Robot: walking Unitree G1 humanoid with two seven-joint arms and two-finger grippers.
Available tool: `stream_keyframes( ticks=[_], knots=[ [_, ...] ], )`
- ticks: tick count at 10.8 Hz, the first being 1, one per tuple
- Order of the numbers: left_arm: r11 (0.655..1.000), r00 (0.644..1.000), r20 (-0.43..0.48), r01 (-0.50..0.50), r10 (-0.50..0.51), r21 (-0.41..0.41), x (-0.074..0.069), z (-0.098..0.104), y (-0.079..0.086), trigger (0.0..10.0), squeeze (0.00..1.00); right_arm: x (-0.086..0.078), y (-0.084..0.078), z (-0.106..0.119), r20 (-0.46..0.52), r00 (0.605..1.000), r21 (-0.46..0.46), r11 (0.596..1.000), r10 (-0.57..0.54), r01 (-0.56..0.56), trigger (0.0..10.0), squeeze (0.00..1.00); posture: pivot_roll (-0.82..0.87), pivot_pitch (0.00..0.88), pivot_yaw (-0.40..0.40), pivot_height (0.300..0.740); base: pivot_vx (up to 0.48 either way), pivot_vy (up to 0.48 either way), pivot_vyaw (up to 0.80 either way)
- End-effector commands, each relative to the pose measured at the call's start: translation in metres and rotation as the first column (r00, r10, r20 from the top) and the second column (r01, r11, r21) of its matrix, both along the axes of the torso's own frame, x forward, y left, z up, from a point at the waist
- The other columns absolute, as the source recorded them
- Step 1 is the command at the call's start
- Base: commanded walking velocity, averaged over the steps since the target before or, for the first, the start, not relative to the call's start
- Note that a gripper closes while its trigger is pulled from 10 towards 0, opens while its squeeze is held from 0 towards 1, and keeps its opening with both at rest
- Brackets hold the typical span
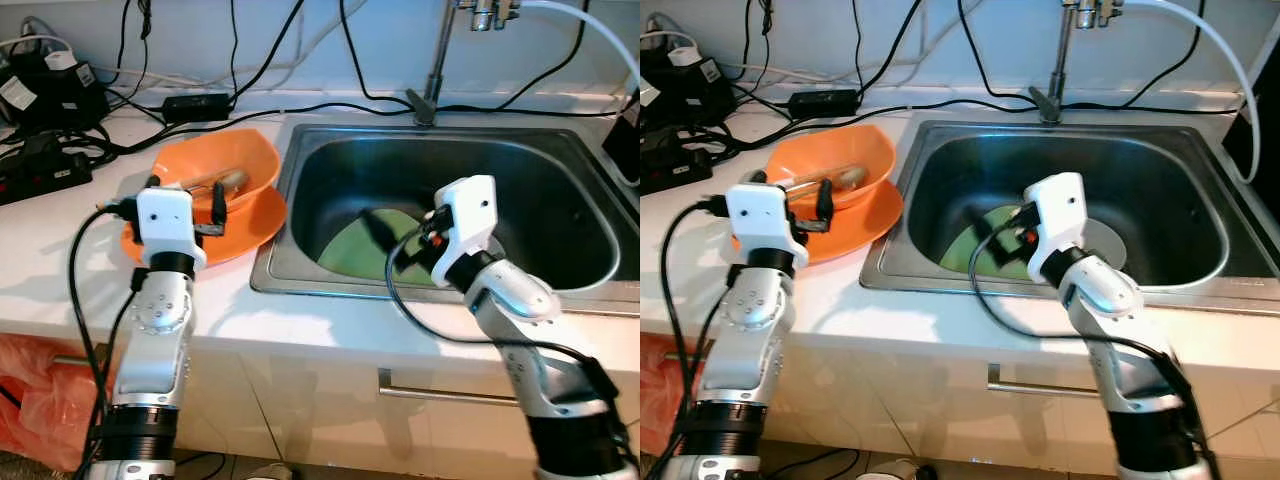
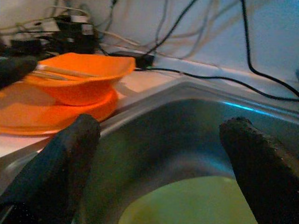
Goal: Kitchen organization
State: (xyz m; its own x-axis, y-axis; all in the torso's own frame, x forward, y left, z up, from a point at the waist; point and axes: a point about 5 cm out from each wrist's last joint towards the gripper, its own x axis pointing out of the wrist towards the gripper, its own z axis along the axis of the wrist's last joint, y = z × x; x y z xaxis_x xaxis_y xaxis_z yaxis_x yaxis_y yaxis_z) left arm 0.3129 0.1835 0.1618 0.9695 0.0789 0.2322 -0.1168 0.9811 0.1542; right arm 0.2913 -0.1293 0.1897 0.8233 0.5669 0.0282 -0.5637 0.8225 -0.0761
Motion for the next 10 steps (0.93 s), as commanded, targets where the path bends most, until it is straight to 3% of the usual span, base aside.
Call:
stream_keyframes(
  ticks=[1, 3, 10],
  knots=[
    [1.000, 1.000, -0.021, -0.005, 0.004, -0.017, 0.001, -0.004, 0.001, 10.0, 0.00, -0.007, 0.004, 0.000, -0.017, 0.998, 0.001, 0.998, 0.065, -0.065, 10.0, 0.00, 0.11, 0.000, 0.083, 0.740, 0.000, 0.000, 0.00],
    [1.000, 1.000, -0.030, 0.001, -0.001, -0.029, 0.002, -0.005, 0.000, 10.0, 0.00, -0.017, 0.004, -0.009, -0.068, 0.988, -0.042, 0.989, 0.139, -0.142, 10.0, 0.00, 0.11, 0.003, 0.082, 0.740, 0.000, 0.000, 0.00],
    [1.000, 0.999, 0.022, 0.024, -0.025, 0.014, -0.003, 0.007, -0.001, 10.0, 0.00, -0.020, 0.005, -0.010, -0.089, 0.984, -0.044, 0.987, 0.153, -0.157, 10.0, 0.00, 0.11, 0.014, 0.082, 0.740, 0.000, 0.000, 0.00]
  ],
)
